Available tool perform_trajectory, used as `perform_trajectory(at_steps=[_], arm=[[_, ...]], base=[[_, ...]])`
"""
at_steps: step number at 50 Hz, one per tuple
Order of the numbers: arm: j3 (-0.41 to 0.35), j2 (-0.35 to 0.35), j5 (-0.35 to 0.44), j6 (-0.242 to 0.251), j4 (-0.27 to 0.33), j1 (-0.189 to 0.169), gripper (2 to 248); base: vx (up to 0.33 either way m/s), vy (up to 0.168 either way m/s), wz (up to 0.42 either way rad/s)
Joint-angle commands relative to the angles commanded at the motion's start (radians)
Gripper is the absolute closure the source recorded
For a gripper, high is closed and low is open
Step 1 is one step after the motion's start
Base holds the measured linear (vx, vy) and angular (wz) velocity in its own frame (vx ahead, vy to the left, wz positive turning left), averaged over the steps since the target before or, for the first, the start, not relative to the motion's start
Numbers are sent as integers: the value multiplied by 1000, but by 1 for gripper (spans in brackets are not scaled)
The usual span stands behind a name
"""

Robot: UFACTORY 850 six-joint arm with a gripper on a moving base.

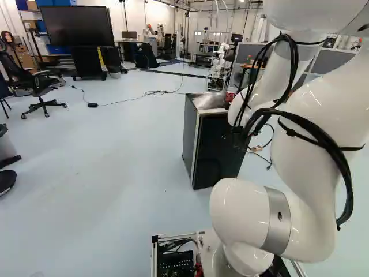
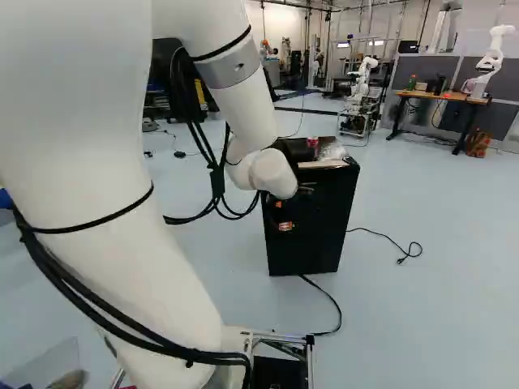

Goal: Grab a drink from the fridge

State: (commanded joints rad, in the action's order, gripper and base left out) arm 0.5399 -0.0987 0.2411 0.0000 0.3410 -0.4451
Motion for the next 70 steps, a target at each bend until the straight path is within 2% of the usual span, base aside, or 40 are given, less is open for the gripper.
perform_trajectory(at_steps=[15,25,70], arm=[[20,-18,0,0,0,62,3],[48,-43,0,0,0,89,3],[167,-145,26,0,0,132,3]], base=[[0,0,0],[0,0,0],[0,0,0]])
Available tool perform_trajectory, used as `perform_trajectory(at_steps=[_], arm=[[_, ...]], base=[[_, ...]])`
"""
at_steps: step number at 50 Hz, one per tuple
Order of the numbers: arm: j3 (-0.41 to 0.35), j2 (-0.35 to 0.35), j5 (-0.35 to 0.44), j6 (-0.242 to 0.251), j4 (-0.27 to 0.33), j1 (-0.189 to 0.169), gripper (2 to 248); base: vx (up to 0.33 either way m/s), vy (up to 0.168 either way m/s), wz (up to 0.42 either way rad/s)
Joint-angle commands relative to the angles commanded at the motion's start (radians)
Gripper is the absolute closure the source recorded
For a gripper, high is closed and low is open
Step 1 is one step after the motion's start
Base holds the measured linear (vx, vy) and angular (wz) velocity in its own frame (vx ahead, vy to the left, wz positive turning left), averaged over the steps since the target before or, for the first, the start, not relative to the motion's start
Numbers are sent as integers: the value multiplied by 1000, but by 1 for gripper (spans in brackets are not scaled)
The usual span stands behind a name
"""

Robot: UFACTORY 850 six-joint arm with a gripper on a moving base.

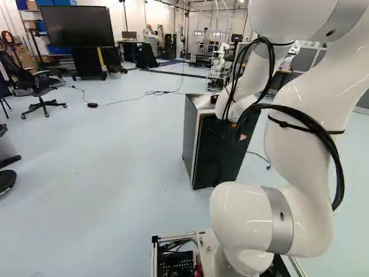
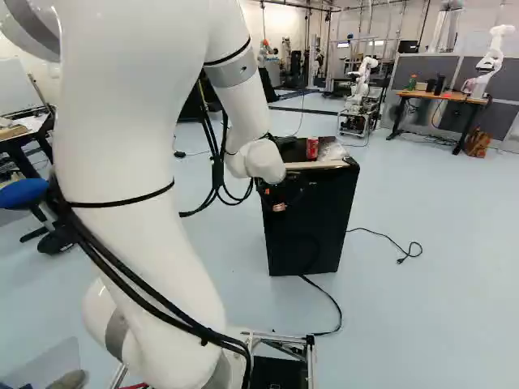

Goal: Grab a drink from the fridge

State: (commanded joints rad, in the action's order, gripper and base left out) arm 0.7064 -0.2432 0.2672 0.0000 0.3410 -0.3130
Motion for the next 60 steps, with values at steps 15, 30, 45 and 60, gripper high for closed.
perform_trajectory(at_steps=[15,30,45,60], arm=[[26,-22,6,0,0,5,3],[43,-35,6,0,0,9,3],[54,-45,6,0,0,11,3],[63,-52,6,0,0,13,3]], base=[[0,0,0],[0,0,0],[0,0,0],[0,0,0]])
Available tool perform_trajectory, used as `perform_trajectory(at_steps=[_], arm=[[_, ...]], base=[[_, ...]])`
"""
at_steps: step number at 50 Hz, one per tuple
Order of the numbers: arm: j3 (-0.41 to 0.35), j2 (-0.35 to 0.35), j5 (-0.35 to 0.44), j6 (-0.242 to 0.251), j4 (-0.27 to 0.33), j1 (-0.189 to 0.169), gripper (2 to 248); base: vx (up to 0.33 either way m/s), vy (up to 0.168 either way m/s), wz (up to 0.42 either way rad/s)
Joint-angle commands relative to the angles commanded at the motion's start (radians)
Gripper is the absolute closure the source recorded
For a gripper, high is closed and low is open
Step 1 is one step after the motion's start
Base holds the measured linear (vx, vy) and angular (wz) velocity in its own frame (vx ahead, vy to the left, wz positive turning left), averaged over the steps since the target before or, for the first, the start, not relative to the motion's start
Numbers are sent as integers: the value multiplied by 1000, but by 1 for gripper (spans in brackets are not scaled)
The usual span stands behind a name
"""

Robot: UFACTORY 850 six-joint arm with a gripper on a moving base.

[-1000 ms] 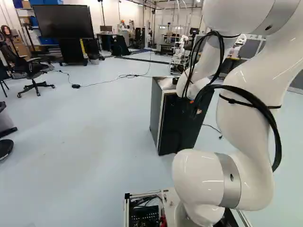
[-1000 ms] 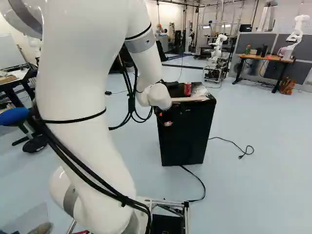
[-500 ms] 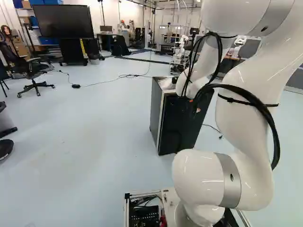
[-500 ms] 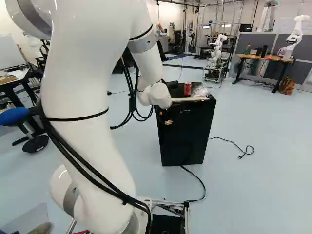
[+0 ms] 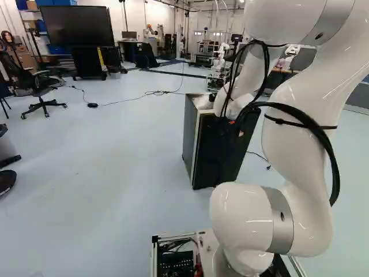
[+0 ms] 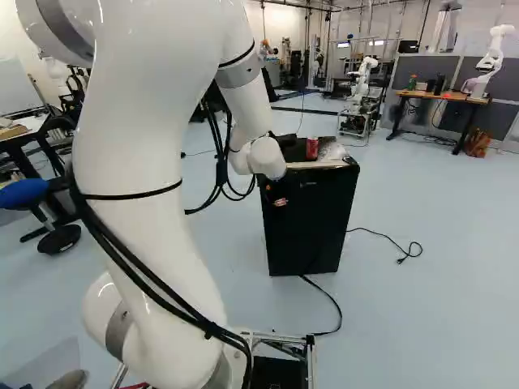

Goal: Grab a drink from the fridge

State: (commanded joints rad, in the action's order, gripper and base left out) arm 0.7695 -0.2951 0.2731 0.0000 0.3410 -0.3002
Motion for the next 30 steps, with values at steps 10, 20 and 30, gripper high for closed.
perform_trajectory(at_steps=[10,20,30], arm=[[4,-4,6,0,0,1,3],[6,-4,15,0,0,1,3],[6,-5,25,0,0,1,3]], base=[[0,0,0],[0,0,0],[0,0,0]])
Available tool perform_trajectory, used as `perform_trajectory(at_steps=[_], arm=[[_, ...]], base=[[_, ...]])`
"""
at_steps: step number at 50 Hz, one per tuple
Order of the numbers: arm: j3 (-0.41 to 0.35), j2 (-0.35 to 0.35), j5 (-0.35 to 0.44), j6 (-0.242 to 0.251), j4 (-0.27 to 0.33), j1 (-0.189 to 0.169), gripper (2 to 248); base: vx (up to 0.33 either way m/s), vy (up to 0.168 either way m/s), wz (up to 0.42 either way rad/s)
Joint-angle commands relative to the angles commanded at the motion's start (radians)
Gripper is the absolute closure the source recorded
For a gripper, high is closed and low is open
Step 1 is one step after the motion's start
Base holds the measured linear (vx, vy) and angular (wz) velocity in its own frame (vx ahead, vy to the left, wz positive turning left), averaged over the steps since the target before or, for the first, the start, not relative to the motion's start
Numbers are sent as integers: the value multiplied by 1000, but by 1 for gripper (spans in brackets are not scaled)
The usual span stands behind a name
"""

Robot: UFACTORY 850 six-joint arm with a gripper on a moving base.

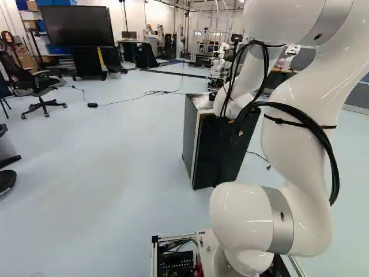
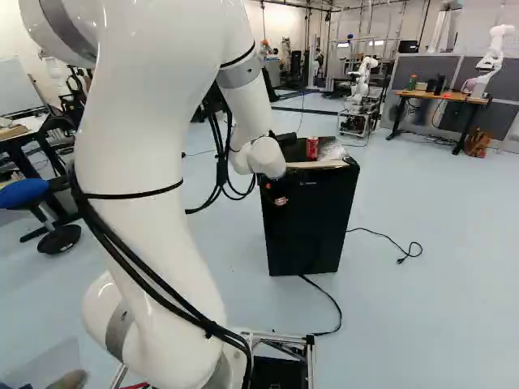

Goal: Grab a drink from the fridge

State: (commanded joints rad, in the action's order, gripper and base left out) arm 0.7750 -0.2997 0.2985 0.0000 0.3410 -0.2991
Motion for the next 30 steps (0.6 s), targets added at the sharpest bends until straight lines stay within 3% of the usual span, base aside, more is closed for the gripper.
perform_trajectory(at_steps=[30], arm=[[0,0,31,0,0,0,3]], base=[[0,0,0]])
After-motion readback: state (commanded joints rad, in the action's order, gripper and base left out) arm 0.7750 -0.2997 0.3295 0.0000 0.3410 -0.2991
